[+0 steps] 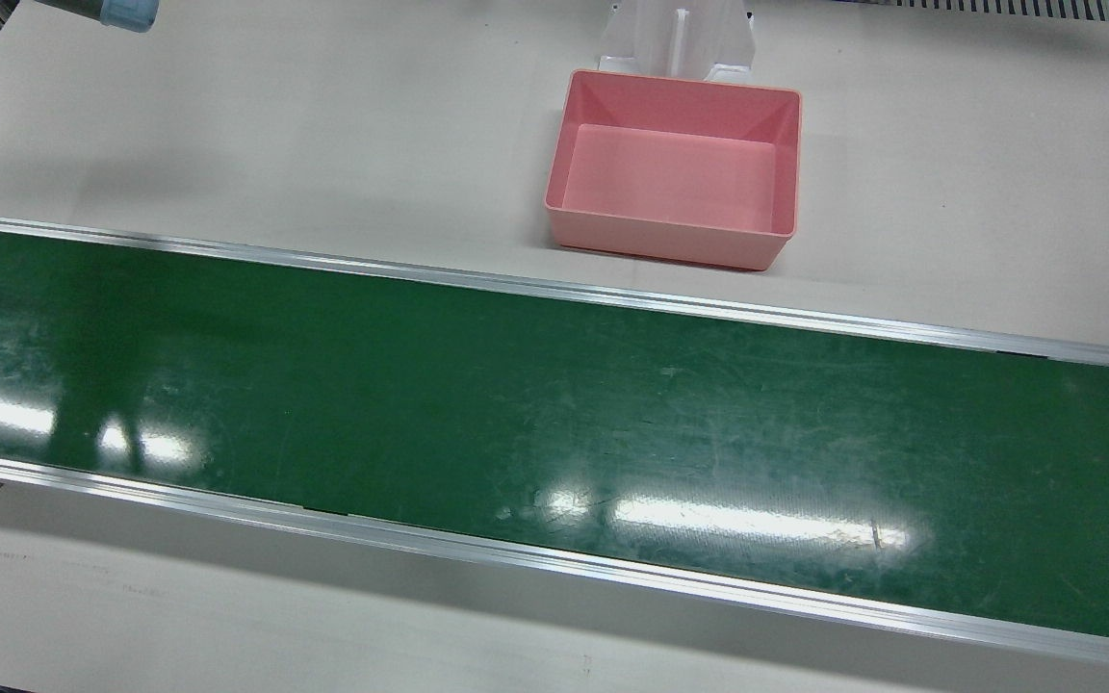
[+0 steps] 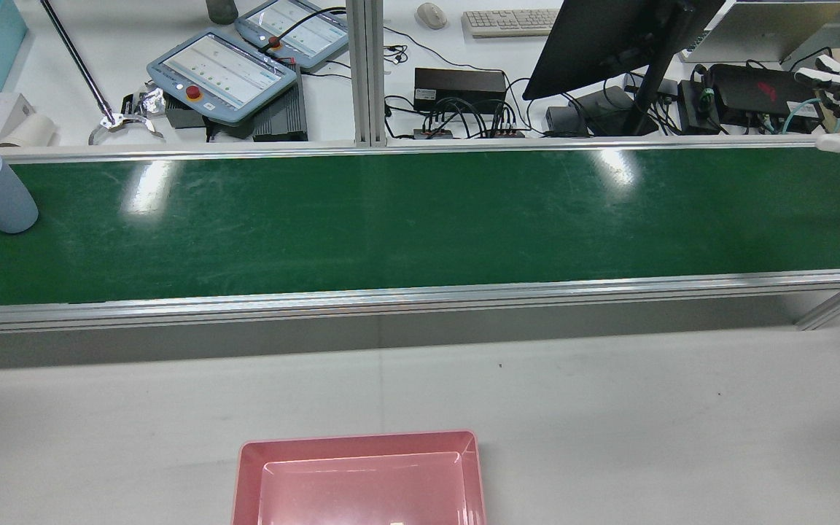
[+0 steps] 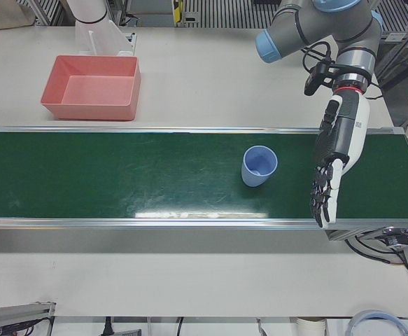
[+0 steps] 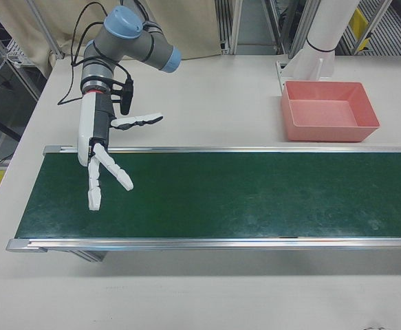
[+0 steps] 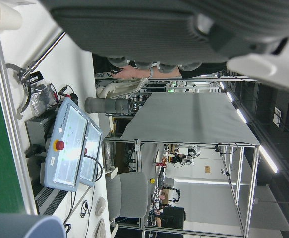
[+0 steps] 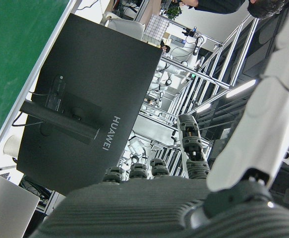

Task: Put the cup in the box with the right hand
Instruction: 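Wait with the open right hand as the light blue cup rides toward it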

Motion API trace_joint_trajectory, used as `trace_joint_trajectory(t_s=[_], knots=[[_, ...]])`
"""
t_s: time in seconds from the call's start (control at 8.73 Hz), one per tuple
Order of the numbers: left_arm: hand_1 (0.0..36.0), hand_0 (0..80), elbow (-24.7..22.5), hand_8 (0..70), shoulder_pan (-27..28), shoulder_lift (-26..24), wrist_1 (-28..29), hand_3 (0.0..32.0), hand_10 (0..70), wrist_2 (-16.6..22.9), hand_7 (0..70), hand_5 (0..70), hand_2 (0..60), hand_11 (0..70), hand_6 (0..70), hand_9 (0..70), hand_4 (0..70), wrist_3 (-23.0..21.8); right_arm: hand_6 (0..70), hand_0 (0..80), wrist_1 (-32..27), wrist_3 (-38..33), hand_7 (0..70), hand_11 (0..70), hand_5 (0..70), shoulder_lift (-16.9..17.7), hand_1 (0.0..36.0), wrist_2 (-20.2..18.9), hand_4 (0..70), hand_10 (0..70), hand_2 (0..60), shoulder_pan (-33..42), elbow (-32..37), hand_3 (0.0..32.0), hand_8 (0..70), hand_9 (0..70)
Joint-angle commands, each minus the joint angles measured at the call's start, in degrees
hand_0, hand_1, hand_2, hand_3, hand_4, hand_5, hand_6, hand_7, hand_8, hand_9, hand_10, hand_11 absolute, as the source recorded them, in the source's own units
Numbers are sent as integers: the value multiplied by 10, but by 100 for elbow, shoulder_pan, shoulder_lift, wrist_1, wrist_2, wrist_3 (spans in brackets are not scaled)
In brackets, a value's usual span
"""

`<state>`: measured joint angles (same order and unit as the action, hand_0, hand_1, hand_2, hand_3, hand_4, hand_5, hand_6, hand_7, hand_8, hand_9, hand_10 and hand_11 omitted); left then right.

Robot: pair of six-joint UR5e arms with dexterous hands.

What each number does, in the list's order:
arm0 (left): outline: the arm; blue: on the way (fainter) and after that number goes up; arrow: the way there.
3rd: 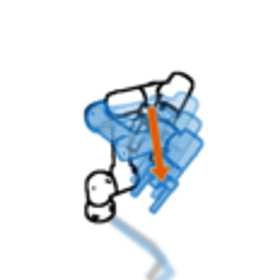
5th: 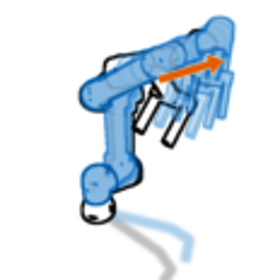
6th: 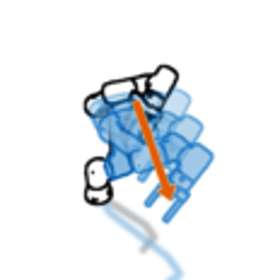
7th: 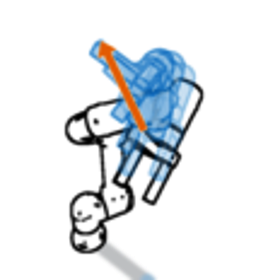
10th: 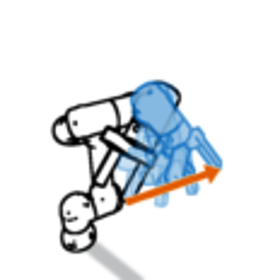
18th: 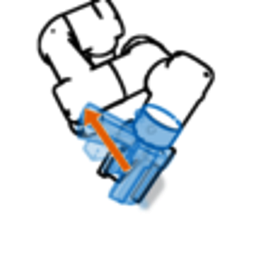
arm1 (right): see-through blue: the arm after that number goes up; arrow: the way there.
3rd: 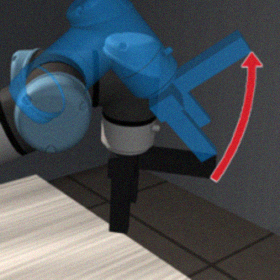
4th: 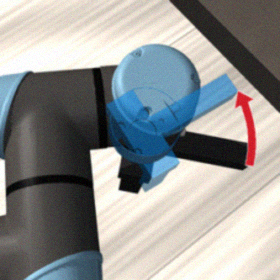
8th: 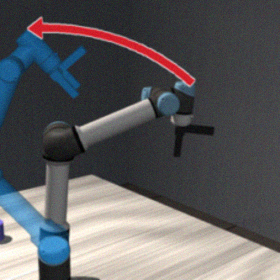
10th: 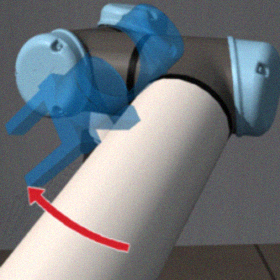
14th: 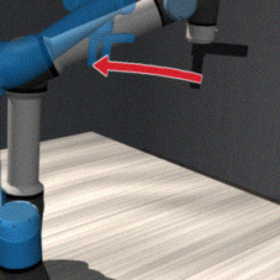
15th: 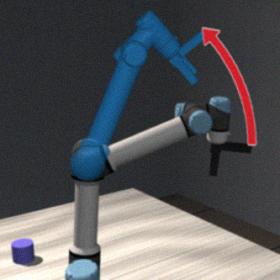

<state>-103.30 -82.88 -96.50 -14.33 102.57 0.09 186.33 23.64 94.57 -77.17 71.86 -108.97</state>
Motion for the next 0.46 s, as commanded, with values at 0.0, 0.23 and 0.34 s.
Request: trace_joint_trajectory(t_s=[0.0,0.23,0.34], knots=[[0,0,3,0,0,0,1,0,0,0,0,0,0,0,0,0,0,0,35,479,-9,0,82,52,43,9,85,-9,94,25,0,-6,-2,0,23,58],[0,0,3,0,9,0,1,0,0,0,0,0,0,0,0,0,0,0,35,460,-9,0,85,51,42,9,109,-9,71,25,97,-15,7,0,23,59],[0,0,3,0,9,0,1,0,0,9,0,0,0,0,0,0,0,0,36,466,-9,0,88,50,42,9,101,-18,83,24,65,-15,7,0,23,59]])
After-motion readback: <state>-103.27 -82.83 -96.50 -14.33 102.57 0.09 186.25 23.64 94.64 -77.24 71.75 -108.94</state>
